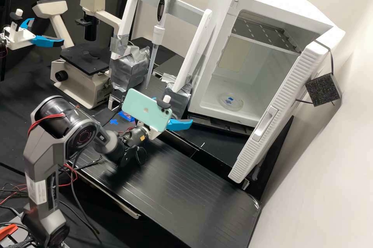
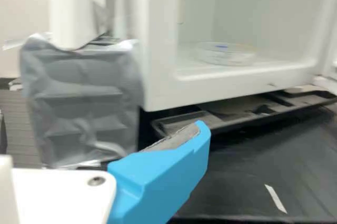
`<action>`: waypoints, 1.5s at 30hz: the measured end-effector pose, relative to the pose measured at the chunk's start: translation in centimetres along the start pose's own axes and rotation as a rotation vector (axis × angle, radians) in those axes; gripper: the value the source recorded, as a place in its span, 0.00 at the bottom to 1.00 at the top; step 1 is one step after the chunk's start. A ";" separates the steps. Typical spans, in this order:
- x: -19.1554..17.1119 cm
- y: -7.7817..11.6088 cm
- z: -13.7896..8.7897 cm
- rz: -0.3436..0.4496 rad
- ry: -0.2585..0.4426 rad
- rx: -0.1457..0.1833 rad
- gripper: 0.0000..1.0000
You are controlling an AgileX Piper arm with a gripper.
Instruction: Move the petri dish to the microscope
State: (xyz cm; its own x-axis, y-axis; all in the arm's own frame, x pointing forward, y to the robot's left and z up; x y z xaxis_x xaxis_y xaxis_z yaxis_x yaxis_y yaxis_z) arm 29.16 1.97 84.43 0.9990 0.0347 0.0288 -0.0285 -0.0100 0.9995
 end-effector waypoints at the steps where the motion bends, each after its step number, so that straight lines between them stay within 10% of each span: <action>1: -0.3 0.3 0.3 0.007 0.007 0.008 1.00; 21: 4.5 11.9 8.1 0.308 0.023 -0.018 1.00; 31: 11.3 13.4 9.2 0.138 0.198 0.002 1.00; 45: 17.4 12.8 10.5 -0.001 0.207 -0.170 1.00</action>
State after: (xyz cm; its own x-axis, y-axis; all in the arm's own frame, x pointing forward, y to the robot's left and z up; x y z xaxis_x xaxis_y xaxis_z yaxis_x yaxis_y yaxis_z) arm 46.57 -8.05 97.67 0.9711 0.2383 0.0117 -0.0506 0.1578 0.9862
